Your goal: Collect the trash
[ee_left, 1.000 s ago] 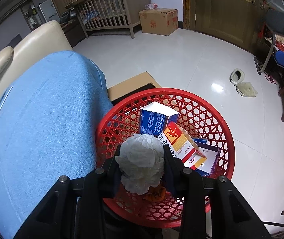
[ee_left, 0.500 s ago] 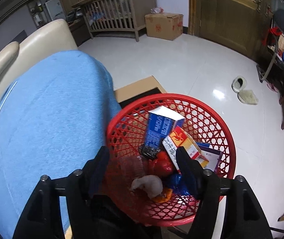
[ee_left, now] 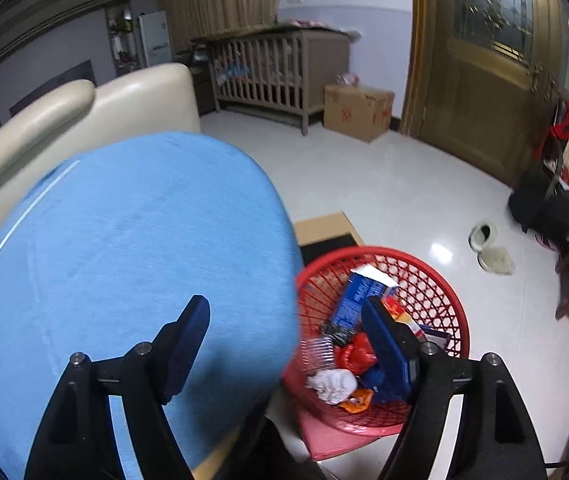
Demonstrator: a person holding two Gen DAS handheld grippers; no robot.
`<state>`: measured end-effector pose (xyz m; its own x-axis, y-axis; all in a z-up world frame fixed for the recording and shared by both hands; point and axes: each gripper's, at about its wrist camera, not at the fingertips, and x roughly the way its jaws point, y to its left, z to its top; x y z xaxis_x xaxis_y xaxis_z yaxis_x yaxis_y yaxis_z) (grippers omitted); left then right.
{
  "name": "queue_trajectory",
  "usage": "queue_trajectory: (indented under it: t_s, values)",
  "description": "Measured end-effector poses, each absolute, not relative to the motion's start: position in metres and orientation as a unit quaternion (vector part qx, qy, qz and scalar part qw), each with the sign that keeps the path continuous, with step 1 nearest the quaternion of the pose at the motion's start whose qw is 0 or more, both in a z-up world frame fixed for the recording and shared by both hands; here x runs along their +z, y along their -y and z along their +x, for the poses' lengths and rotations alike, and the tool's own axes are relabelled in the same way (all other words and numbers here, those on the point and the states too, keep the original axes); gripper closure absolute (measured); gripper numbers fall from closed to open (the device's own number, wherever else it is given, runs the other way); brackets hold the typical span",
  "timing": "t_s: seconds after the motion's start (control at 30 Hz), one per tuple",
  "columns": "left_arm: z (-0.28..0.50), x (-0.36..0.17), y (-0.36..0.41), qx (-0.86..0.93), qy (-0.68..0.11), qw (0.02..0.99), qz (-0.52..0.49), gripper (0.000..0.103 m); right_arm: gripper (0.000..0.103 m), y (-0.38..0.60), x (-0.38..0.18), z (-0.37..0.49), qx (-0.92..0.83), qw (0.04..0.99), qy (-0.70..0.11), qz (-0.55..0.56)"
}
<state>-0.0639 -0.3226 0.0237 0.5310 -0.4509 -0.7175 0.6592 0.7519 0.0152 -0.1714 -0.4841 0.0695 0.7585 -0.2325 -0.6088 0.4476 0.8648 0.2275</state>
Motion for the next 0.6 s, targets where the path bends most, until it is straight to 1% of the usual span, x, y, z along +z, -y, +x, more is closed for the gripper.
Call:
queue_trajectory:
  t_s: [0.13,0.37,0.43,0.6]
  values:
    - [-0.065,0.035,0.289,-0.309,-0.343,0.878,0.127,0.02,0.017,0.464,0.046,-0.162,-0.197,0.913,-0.315,0.171]
    - [-0.061,0.032,0.244,-0.288,-0.346,0.888,0.098,0.02,0.016,0.429,0.009,-0.148,-0.219,0.895,-0.356,0.155]
    - [-0.058,0.031,0.233,-0.287,-0.349,0.888,0.089,0.02,0.016,0.414,0.004,-0.147,-0.227,0.896,-0.355,0.14]
    - [-0.057,0.029,0.211,-0.282,-0.35,0.89,0.069,0.018,0.016,0.382,-0.001,-0.16,-0.252,0.904,-0.322,0.121]
